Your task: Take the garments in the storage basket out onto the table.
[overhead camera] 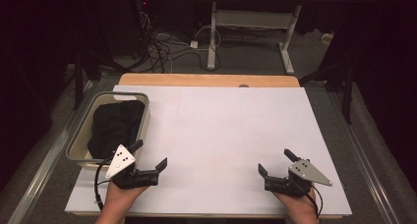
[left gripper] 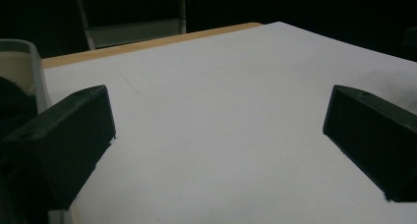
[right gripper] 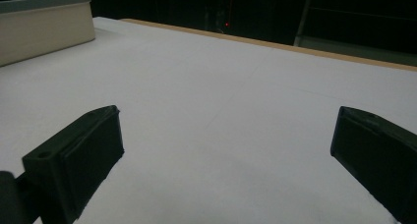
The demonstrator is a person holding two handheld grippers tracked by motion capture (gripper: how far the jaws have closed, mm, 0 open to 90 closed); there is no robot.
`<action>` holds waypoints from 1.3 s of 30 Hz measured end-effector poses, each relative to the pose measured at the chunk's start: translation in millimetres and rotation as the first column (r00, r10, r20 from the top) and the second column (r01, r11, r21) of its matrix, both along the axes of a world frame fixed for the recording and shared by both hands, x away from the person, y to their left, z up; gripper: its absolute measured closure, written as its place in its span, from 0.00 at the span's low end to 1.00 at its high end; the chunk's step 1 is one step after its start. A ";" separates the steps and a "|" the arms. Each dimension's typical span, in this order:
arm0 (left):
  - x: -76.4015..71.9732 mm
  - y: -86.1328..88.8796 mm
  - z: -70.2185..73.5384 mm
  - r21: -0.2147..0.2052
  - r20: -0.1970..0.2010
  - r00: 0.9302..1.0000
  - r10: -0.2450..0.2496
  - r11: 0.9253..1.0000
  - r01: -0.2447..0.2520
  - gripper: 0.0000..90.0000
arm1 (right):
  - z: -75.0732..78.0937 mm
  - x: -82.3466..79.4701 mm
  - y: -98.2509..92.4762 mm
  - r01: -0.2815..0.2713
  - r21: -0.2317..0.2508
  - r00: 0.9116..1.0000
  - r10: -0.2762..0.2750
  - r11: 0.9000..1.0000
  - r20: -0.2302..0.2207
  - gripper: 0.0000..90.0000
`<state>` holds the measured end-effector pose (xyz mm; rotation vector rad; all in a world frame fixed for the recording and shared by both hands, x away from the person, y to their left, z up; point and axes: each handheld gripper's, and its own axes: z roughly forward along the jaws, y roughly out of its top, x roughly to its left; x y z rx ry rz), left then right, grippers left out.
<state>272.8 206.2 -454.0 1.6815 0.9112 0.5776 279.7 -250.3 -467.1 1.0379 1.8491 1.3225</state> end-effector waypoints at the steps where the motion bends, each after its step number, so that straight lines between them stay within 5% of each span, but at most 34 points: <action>1: 0.0 -1.3 0.2 0.006 0.000 1.000 0.002 1.000 -0.002 0.00 | -1.3 0.0 -0.8 0.001 0.005 1.000 -0.001 1.000 0.000 0.00; 14: 0.8 -1.6 -1.5 -0.057 -0.036 0.999 -0.006 0.998 0.004 0.00 | -8.0 1.0 -9.2 -0.001 -0.013 1.000 0.001 1.000 0.003 0.00; 17: -1.2 -3.9 -1.1 -0.032 -0.038 0.999 -0.005 0.999 0.004 0.00 | -5.1 1.0 -12.3 0.005 0.006 1.000 -0.005 1.000 0.001 0.00; 27: -0.1 -7.8 1.2 -0.044 -0.062 0.996 -0.063 0.997 0.060 0.00 | -3.5 -1.4 -14.7 0.028 -0.004 0.999 -0.028 1.000 0.017 0.00; 30: -1.3 -5.6 6.8 -0.006 -0.063 0.995 -0.072 0.997 0.072 0.00 | -3.1 -2.0 -14.8 0.032 -0.004 0.999 -0.032 0.999 0.011 0.00; 39: -3.4 14.2 15.8 0.005 -0.070 0.997 -0.037 0.999 0.038 0.00 | -1.5 -2.5 -13.4 0.034 -0.008 0.999 -0.034 0.999 0.014 0.00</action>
